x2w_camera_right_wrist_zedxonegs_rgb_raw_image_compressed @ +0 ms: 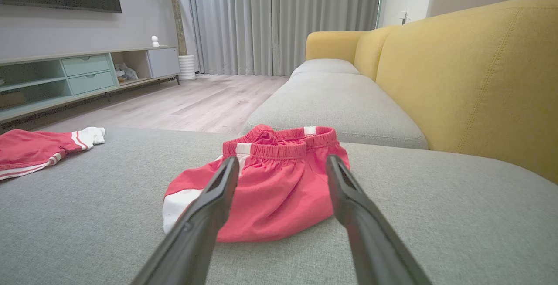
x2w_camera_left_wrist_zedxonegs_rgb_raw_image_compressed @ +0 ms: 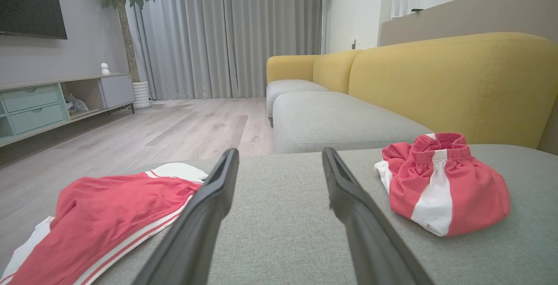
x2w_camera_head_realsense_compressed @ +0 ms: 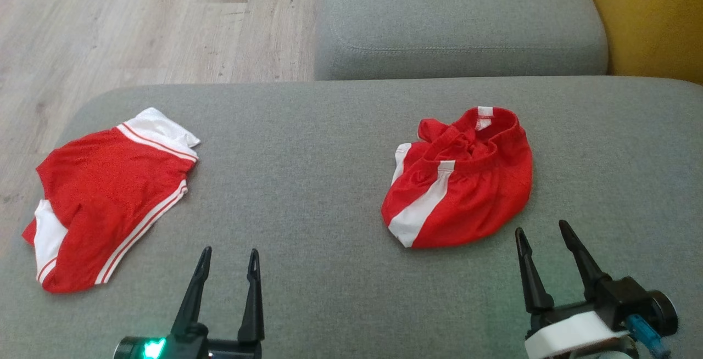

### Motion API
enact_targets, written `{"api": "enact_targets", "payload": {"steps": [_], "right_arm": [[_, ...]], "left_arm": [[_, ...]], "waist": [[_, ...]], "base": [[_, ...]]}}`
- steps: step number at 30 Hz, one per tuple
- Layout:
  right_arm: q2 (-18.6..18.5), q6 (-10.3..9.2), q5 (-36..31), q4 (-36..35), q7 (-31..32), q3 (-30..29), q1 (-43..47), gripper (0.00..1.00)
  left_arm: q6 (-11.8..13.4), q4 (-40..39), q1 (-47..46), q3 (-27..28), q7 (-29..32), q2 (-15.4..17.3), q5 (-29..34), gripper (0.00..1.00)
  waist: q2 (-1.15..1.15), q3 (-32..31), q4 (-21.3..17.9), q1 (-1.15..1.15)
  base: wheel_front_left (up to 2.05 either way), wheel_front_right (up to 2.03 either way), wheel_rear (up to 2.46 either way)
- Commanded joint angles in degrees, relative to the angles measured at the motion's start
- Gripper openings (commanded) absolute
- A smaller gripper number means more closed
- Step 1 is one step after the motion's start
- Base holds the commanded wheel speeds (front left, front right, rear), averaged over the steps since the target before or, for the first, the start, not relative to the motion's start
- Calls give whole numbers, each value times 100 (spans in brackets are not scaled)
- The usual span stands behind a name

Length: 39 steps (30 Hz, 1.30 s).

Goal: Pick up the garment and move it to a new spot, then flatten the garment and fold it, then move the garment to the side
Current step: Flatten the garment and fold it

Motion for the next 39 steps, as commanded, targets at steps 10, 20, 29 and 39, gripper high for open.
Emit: {"api": "enact_targets", "payload": {"steps": [10,20,29,39], "right_arm": [[-31,-4,120,-244,-14,131,-108,100],[-31,-4,140,-211,-14,146,-95,100],[-31,-4,104,-224,-14,250,-146,100],[-31,-4,101,-297,-14,279,-257,100]], "left_arm": [[-30,-106,-177,310,-46,-94,36,100],[12,-90,-191,291,-46,-102,-2,100],[44,-80,-220,229,-46,-103,-99,100],[9,-137,-381,93,-46,-103,-396,100]], "waist": [[0,16,25,0],[0,69,27,0],[0,162,-85,0],[0,443,-455,0]], "base": [[0,0,0],[0,0,0],[0,0,0],[0,0,0]]}}
